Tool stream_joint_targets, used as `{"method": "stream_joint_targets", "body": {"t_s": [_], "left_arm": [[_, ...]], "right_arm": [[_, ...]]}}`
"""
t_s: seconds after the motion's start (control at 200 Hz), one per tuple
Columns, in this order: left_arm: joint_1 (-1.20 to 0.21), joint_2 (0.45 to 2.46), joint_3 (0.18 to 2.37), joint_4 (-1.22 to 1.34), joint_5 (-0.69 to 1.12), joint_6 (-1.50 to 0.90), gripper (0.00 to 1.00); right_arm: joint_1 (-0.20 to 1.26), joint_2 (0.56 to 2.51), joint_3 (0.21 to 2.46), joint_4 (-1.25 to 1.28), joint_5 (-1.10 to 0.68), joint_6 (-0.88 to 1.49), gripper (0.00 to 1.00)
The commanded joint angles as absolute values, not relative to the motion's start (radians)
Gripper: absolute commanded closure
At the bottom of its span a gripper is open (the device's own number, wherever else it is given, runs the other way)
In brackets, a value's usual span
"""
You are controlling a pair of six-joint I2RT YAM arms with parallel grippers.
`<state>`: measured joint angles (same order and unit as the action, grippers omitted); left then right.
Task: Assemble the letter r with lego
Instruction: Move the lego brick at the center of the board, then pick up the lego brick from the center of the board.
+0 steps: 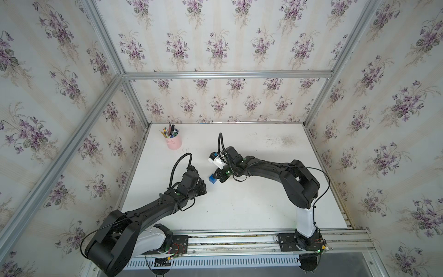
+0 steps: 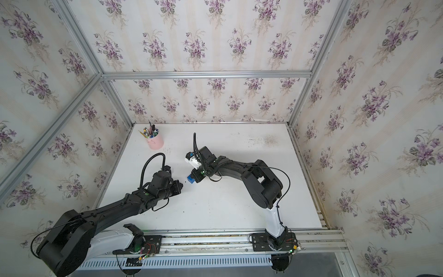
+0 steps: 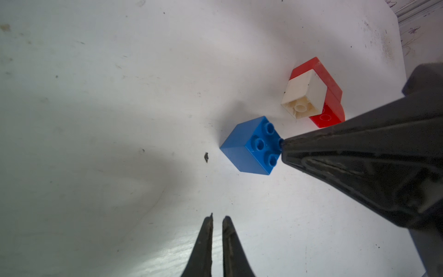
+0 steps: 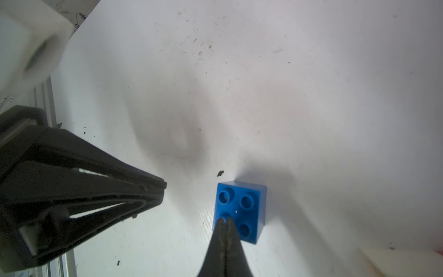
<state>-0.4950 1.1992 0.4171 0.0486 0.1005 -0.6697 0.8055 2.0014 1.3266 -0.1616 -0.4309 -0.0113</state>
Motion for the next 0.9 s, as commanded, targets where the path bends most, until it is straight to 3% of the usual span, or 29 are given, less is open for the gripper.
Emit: {"method": "stream_joint_targets", "body": {"t_s": [0.0, 0.32, 0.495, 0.589, 0.664, 0.894], "left_arm": [[-0.493, 1.212, 0.433, 0.089, 0.107, -0.661, 0.87], [-0.492, 1.272, 0.474, 0.116, 0.134, -0.646, 0.87], [-0.492, 1.293, 0.491, 0.115, 0.135, -0.636, 0.84], [-0.492, 1.286, 0.482, 0.125, 0.107, -0.599, 0.63], [-0.492, 1.281, 0.468, 0.149, 0.084, -0.531, 0.38], [-0.597, 1.192, 0.316, 0.432, -0.104, -0.291, 0.27]], "right_arm": [[0.807, 2.024, 1.342, -0.191, -0.402, -0.035, 1.00], [0.790, 2.032, 1.346, -0.176, -0.355, 0.005, 1.00], [0.731, 2.021, 1.311, -0.110, -0.492, 0.071, 1.00], [0.698, 1.980, 1.281, -0.042, -0.607, 0.107, 1.00], [0.677, 1.945, 1.270, -0.011, -0.666, 0.118, 1.00], [0.599, 1.875, 1.265, 0.032, -0.784, 0.161, 1.00]]}}
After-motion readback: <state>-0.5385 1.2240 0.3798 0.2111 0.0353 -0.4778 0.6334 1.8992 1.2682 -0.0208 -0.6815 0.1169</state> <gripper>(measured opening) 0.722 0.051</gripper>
